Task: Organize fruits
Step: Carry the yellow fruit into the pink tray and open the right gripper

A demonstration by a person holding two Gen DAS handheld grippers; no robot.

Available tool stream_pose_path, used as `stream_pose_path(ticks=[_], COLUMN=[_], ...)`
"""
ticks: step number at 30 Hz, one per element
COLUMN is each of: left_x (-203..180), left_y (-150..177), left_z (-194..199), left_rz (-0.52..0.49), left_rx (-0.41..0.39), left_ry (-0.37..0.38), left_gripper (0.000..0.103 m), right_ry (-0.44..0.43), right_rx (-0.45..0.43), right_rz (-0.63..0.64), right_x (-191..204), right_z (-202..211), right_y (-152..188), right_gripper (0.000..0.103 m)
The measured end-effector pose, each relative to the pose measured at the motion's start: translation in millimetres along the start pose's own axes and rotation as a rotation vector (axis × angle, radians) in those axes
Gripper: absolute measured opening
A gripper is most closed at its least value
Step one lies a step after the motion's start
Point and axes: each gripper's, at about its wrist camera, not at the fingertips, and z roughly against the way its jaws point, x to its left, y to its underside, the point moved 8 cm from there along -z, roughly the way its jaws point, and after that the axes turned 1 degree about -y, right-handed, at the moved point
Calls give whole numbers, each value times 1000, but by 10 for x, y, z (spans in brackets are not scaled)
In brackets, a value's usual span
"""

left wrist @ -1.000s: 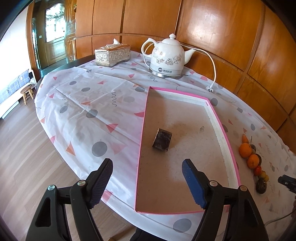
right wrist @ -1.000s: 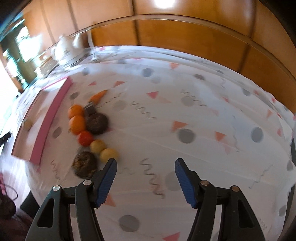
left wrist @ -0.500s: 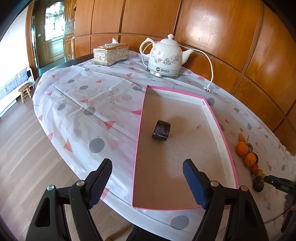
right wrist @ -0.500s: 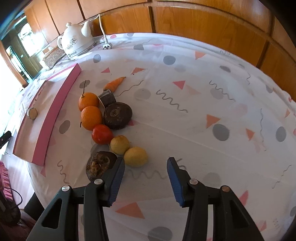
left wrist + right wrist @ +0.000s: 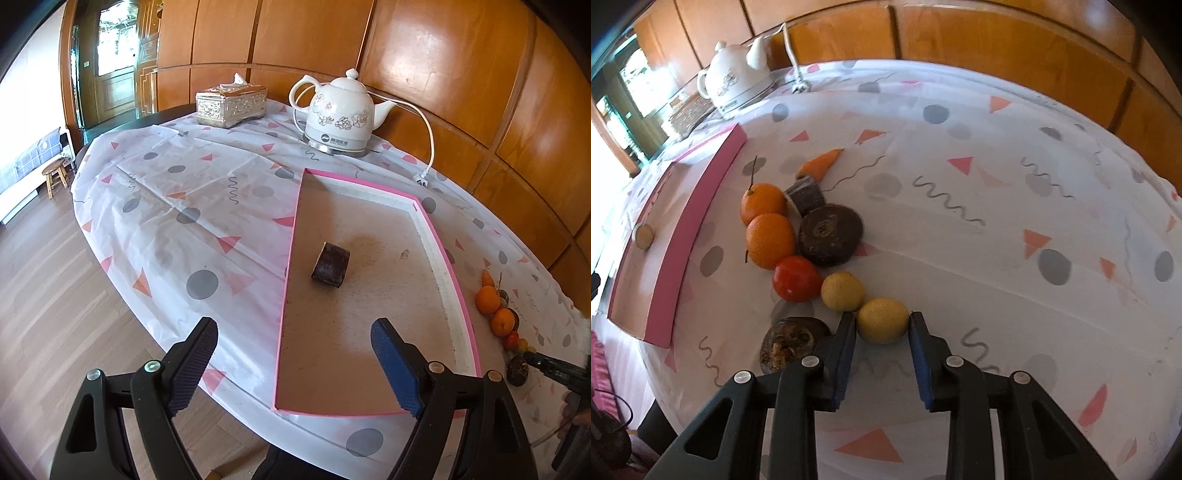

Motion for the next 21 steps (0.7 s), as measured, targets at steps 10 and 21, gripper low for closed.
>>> stream_pose_path(ticks=[10, 21], left_x=[-29, -69], left_y=[6, -2], left_z=[-21, 7], left_rz=[-9, -27], left_rx=[1, -14], left_ry=[15, 27], left_gripper=[86, 86], right_ry=[-41, -165], right_rx=[-95, -81], right_rz=[56, 204], right_x=[308, 1200], right_z=[401, 327], right_y=[-68, -106], right_gripper=[29, 29])
